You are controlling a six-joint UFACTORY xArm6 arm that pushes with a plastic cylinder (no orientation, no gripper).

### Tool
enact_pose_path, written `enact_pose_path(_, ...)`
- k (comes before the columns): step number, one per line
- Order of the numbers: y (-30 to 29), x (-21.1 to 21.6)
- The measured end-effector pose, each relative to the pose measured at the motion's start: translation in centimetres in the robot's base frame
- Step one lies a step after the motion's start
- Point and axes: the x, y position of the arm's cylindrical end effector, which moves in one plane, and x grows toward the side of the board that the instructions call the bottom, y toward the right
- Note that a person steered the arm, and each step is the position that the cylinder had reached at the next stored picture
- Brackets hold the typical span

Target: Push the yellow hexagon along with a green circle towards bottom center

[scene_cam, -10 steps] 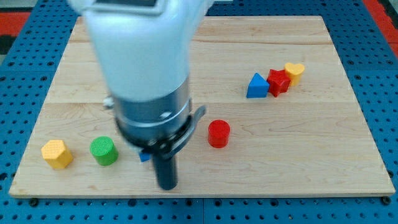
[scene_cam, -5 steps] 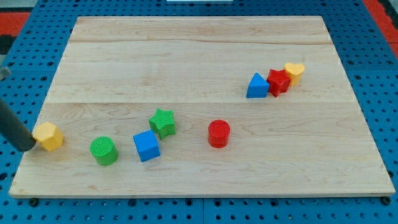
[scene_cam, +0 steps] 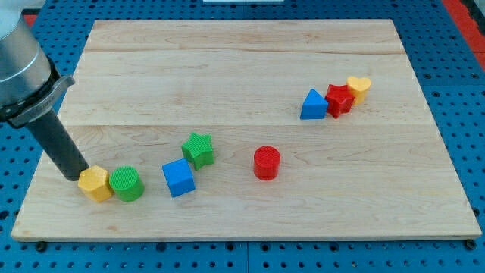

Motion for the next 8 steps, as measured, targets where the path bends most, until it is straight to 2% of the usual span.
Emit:
enact_pose_path(3,-2.0,1.7)
enact_pose_path(4,-0.6,3.2)
enact_pose_path(5,5.8,2.1)
enact_pose_path(6,8.8,2.0)
enact_pose_path(8,11.0,2.0)
